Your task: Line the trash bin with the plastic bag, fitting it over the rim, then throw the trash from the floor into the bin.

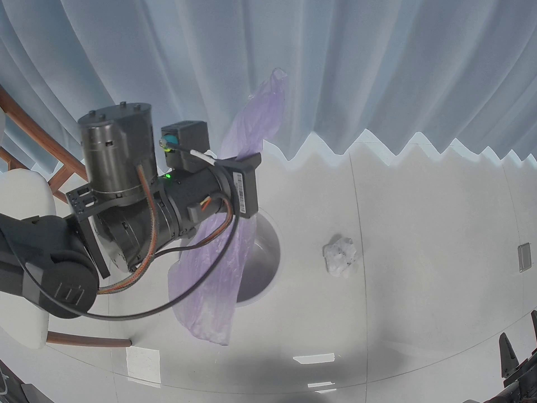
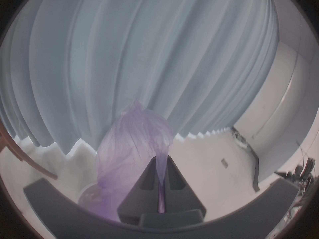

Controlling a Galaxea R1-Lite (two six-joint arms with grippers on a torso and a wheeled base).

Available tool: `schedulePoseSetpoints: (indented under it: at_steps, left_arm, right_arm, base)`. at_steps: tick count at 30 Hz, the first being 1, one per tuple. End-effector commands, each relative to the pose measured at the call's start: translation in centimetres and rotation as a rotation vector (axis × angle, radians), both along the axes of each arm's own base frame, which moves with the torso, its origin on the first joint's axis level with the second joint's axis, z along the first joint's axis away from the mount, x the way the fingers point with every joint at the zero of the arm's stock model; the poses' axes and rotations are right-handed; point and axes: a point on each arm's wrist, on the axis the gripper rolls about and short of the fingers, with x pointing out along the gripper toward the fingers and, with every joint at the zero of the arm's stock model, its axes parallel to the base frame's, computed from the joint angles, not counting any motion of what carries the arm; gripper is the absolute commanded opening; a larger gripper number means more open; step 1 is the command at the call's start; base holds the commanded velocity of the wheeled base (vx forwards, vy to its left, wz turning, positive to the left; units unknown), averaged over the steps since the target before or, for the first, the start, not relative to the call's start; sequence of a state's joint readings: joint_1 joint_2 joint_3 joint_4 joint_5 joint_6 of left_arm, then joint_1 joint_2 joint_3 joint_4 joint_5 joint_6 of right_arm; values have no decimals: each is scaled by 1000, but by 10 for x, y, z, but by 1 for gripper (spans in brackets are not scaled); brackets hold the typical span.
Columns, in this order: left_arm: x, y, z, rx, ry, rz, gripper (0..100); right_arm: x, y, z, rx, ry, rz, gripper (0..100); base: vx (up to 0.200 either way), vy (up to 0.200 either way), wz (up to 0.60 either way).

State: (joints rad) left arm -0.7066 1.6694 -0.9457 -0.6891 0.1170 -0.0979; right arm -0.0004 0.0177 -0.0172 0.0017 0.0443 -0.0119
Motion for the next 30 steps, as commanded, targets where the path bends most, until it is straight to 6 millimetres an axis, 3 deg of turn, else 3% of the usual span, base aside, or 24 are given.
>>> schedulePoseSetpoints:
  at_steps: [1, 10, 15, 19, 22, 25, 30]
  left_arm:
    - [-9, 8, -6, -171, -45, 47, 0]
    - [-32, 34, -10, -221, -44, 102, 0]
    - [-62, 70, -15, -253, -42, 113, 0]
    - [-77, 64, -10, -331, -13, 15, 0]
    - [-70, 58, 9, -437, -18, -7, 0]
    - [-68, 54, 12, -485, 7, -46, 0]
    - [-75, 57, -15, -413, 70, -94, 0]
  right_arm:
    - [0, 0, -5, 0, 1, 1, 100]
    - [0, 0, -5, 0, 1, -1, 100]
    - [0, 0, -5, 0, -1, -1, 100]
    - [0, 0, -5, 0, 1, 1, 100]
    - [0, 0, -5, 0, 1, -1, 100]
    - [0, 0, -5, 0, 1, -1, 100]
    - [0, 0, -5, 0, 1, 1, 100]
  base:
    - [0, 0, 0]
    - [0, 0, 0]
    - [0, 0, 0]
    - [0, 0, 0]
    - [0, 0, 0]
    - [0, 0, 0]
    - [0, 0, 0]
